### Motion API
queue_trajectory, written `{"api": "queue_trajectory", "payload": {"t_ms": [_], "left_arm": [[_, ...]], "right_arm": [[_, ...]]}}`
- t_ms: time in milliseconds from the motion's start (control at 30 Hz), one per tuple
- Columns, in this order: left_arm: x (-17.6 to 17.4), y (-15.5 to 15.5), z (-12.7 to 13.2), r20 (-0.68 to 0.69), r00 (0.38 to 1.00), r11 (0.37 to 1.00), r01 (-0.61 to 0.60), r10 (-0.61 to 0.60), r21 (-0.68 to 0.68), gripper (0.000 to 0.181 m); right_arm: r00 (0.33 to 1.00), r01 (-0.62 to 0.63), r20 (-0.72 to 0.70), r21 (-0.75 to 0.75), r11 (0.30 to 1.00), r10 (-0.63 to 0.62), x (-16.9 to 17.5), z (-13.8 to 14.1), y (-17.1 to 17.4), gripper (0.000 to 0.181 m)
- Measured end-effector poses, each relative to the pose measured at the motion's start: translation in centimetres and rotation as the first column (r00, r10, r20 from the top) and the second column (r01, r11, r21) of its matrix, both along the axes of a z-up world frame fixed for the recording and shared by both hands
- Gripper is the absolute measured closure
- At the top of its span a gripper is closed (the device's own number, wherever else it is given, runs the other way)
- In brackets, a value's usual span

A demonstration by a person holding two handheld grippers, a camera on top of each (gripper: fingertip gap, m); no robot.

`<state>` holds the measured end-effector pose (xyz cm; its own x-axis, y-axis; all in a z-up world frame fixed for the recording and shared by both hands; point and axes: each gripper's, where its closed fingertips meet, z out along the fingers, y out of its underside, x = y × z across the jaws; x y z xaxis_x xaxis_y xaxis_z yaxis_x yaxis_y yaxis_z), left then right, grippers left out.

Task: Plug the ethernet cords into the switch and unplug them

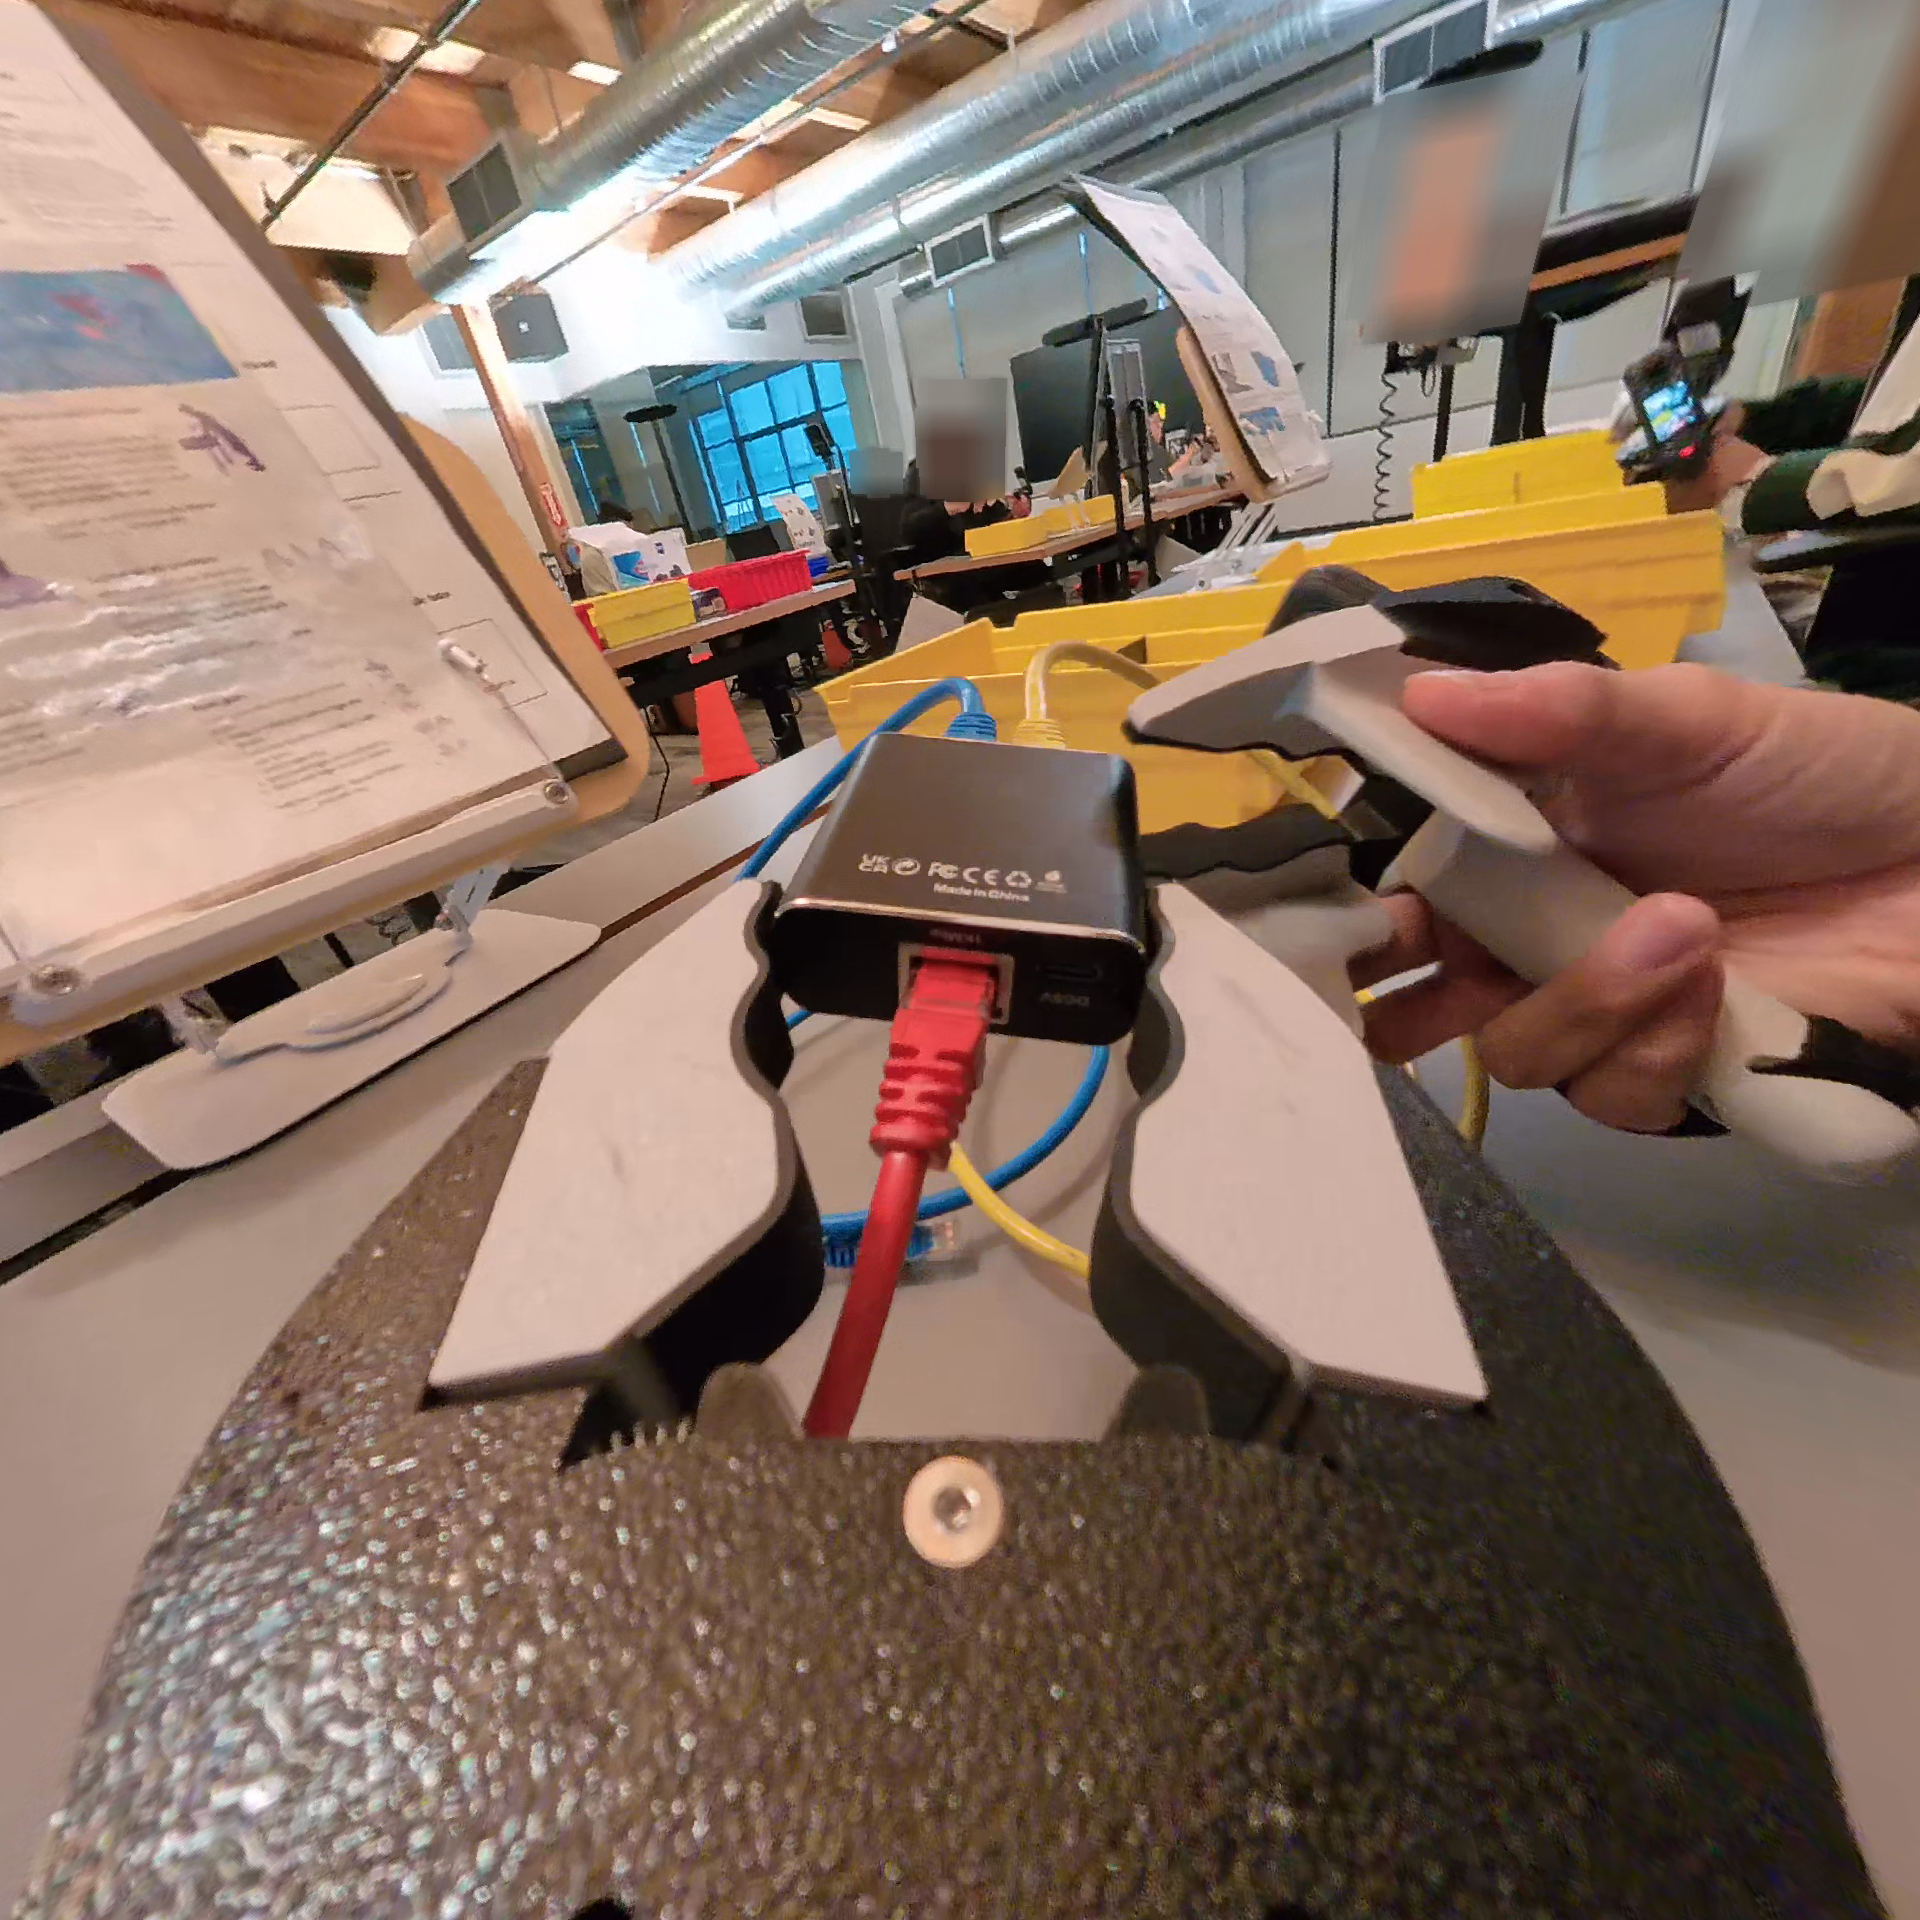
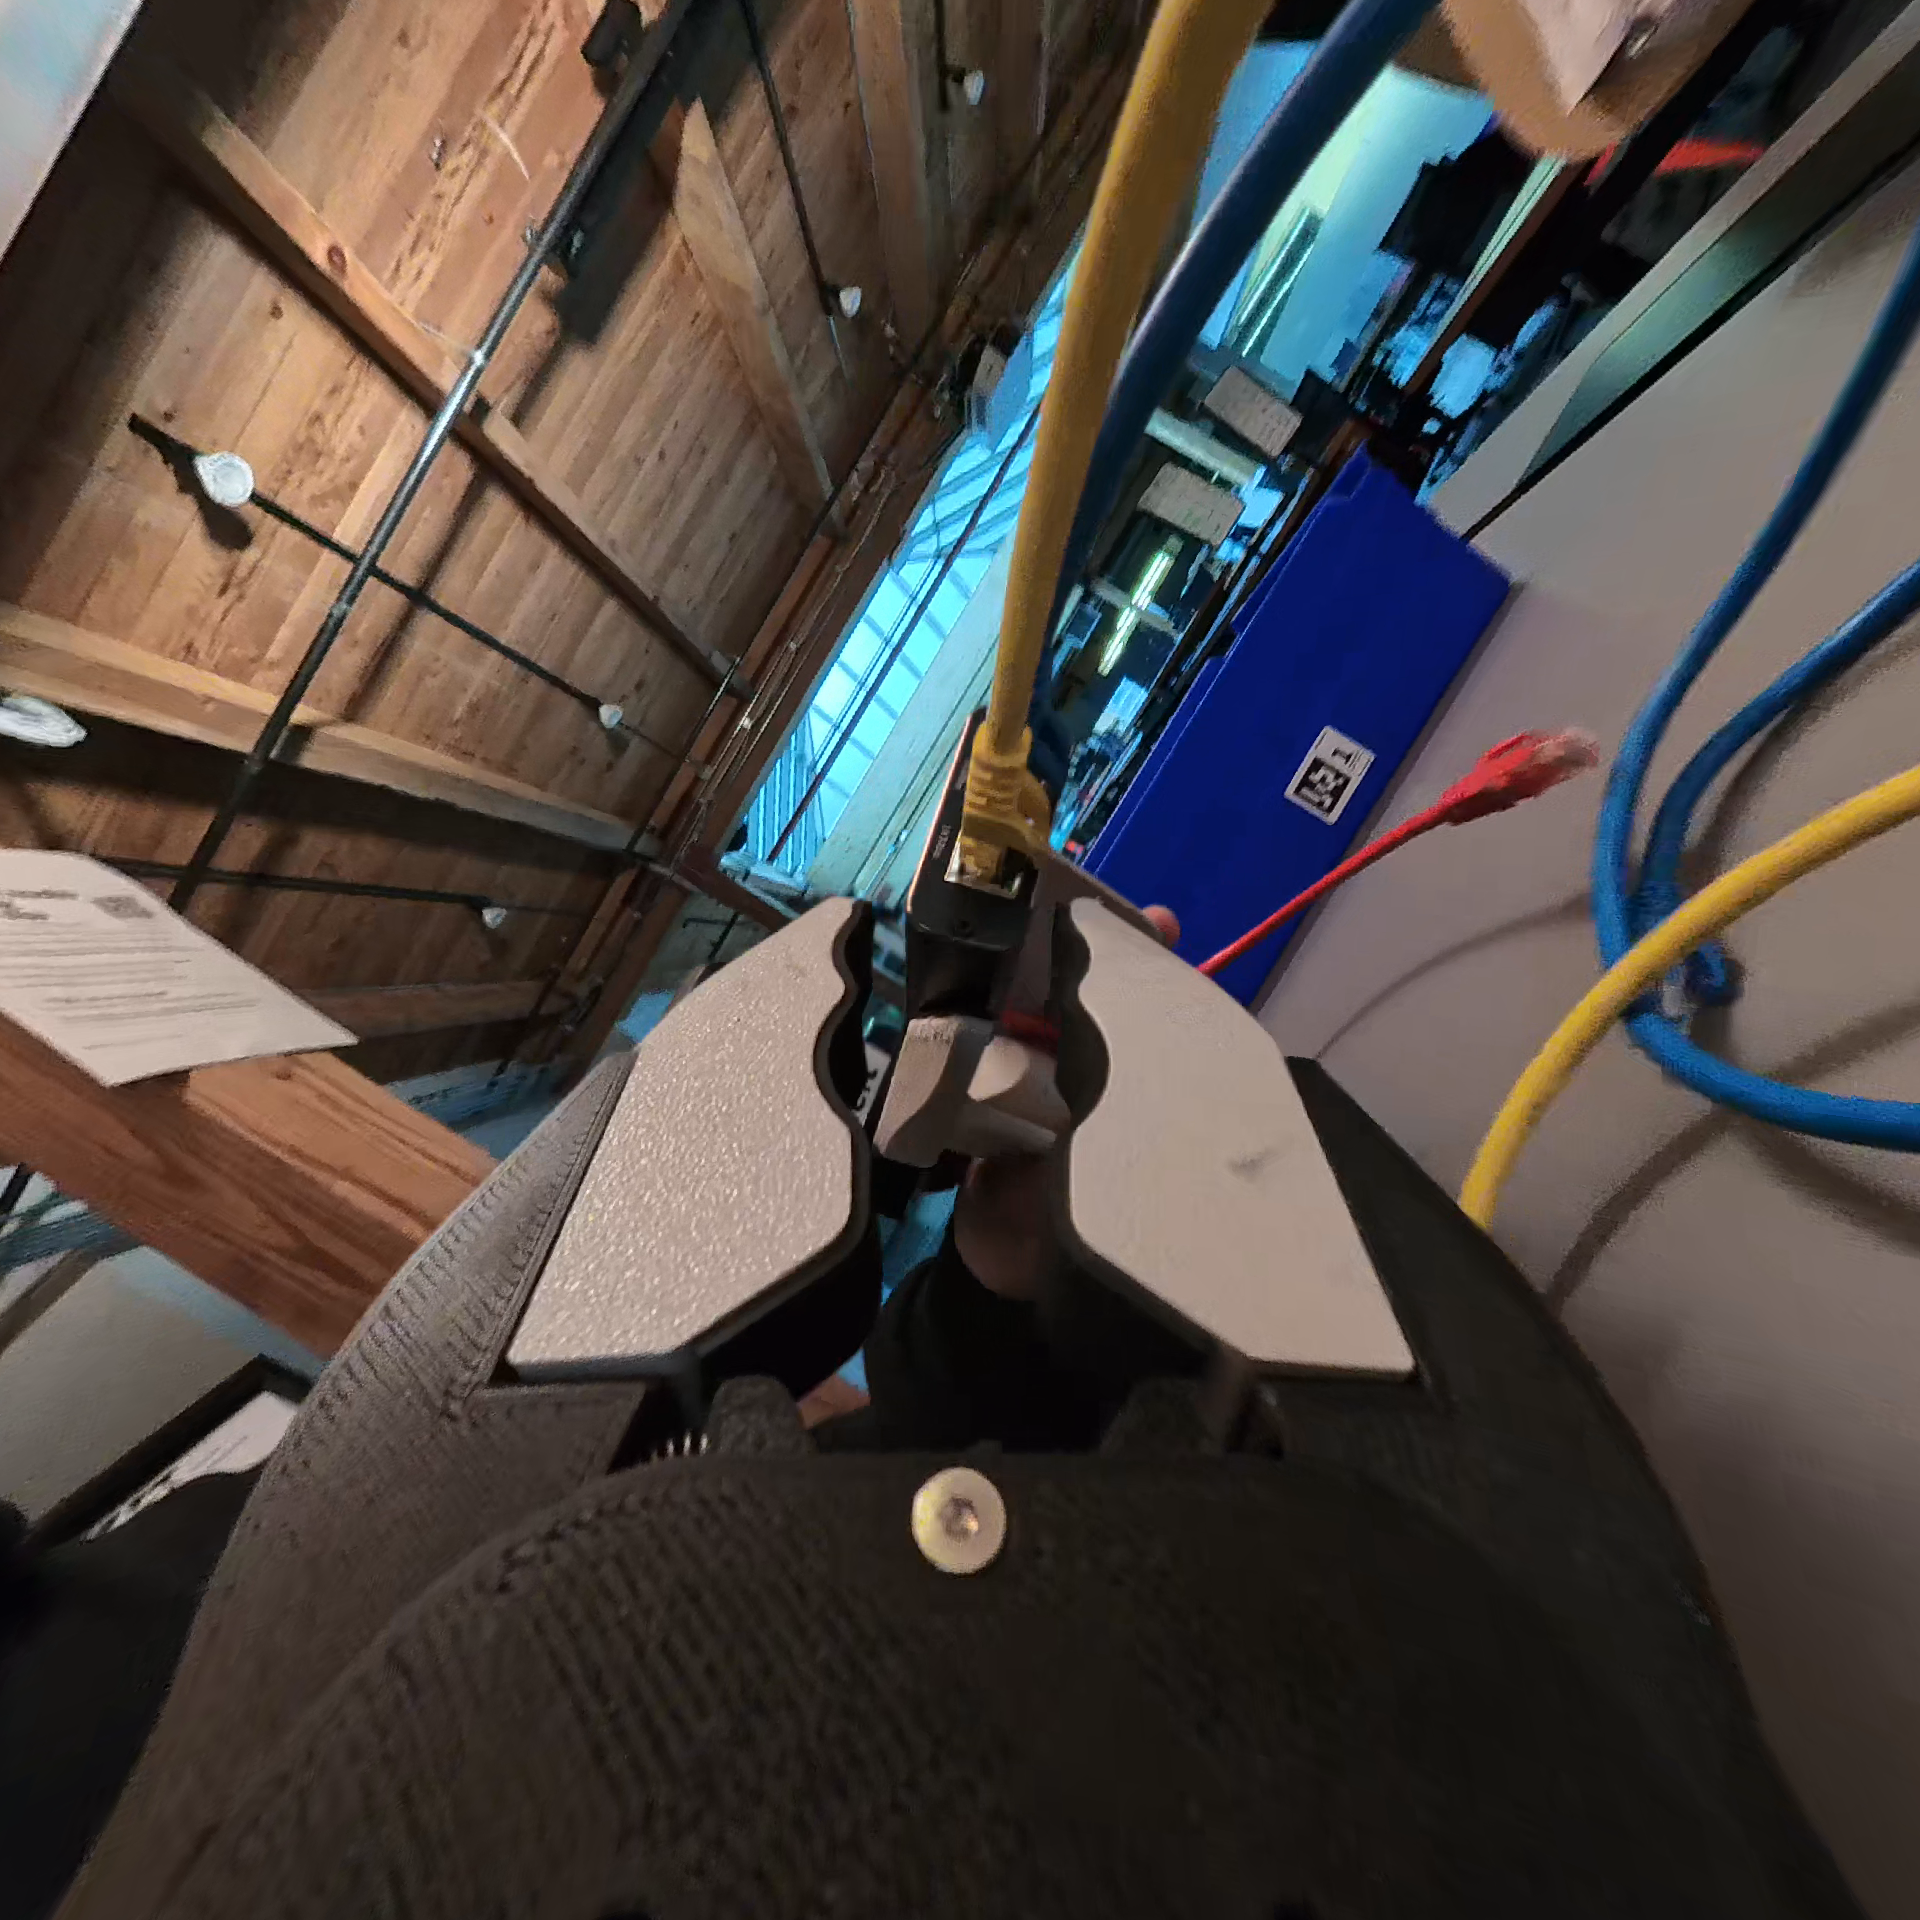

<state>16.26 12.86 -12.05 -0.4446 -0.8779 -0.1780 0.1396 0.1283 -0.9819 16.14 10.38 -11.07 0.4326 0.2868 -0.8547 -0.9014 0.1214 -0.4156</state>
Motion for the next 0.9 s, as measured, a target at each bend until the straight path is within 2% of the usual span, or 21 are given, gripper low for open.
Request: {"api": "queue_trajectory", "payload": {"t_ms": [67,200,367,467,767,867,900], "left_arm": [[0.1,0.2,0.0,-0.006,1.0,1.0,-0.003,0.003,-0.018,0.117],[0.2,-0.3,-0.4,-0.007,1.0,0.999,-0.025,0.025,0.034,0.118],[0.3,-0.5,-0.4,0.004,0.999,0.996,-0.052,0.052,0.066,0.118],[0.3,-0.6,-0.4,0.008,0.998,0.996,-0.061,0.061,0.066,0.118],[0.4,-0.3,-0.2,0.026,0.995,0.992,-0.1,0.098,0.08,0.118],[0.3,-0.4,-0.1,0.034,0.995,0.993,-0.094,0.091,0.076,0.118],[0.2,-0.5,-0.1,0.036,0.995,0.993,-0.093,0.09,0.078,0.118]], "right_arm": [[0.999,0.046,-0.014,0.024,0.999,-0.046,0.9,0.2,-0.5,0.154],[0.998,0.066,-0.017,0.012,0.998,-0.066,1.0,-0.1,-0.4,0.159],[0.989,0.139,-0.045,0.015,0.99,-0.138,1.7,-0.6,-0.5,0.178],[0.986,0.142,-0.096,0.055,0.988,-0.136,1.7,-0.5,-0.6,0.177],[0.982,0.167,-0.101,0.061,0.984,-0.16,1.9,-0.3,-0.6,0.159],[0.971,0.21,-0.112,-0.012,0.978,-0.21,2.7,-1.4,-0.6,0.133],[0.971,0.214,-0.105,-0.014,0.977,-0.214,2.8,-1.4,-0.7,0.134]]}}
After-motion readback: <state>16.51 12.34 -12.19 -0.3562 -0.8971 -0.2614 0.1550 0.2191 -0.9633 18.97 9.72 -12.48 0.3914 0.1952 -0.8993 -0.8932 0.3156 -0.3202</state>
